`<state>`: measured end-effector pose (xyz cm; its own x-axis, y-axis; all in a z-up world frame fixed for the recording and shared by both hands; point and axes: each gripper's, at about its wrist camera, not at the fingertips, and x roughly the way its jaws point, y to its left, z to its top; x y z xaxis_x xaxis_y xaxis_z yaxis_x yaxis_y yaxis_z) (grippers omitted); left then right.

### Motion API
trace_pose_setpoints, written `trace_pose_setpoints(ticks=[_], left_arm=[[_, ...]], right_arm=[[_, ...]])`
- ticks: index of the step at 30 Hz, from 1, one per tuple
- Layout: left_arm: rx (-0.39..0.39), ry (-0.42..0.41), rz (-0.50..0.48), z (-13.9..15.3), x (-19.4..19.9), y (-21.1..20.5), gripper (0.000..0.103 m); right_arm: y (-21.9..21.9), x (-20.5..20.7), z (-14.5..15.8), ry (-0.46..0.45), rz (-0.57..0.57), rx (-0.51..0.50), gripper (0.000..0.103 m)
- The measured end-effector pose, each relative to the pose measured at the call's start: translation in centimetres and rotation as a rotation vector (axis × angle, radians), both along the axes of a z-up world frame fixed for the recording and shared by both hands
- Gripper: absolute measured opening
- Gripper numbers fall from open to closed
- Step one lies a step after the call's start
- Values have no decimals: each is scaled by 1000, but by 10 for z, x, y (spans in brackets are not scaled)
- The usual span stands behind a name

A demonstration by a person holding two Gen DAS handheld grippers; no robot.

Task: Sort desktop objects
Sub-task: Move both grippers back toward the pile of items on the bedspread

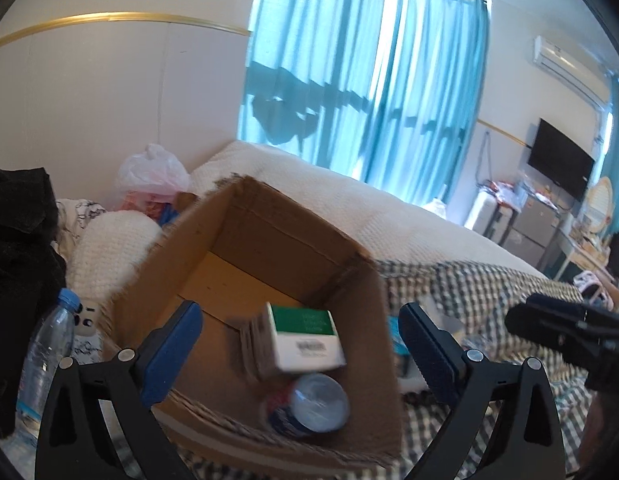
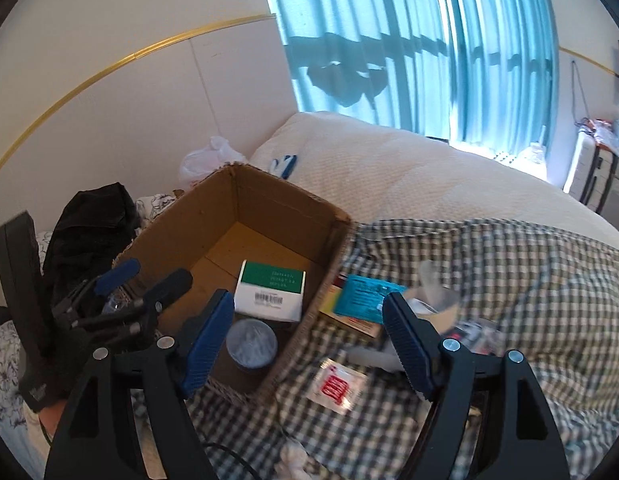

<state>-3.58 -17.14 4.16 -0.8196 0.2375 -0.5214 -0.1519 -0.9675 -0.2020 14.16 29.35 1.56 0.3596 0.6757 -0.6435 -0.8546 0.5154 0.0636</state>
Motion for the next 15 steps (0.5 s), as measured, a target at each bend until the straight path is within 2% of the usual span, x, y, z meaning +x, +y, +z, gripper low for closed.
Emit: trace_pose_setpoints(ticks=[7, 15], left_arm=[[0, -35, -77, -5, 36, 52, 101], [-23, -80, -187, -17, 62, 120, 101]], right_arm=[[-43, -4, 16, -45, -31, -27, 77], [-104, 23, 13, -55, -102, -59, 76]])
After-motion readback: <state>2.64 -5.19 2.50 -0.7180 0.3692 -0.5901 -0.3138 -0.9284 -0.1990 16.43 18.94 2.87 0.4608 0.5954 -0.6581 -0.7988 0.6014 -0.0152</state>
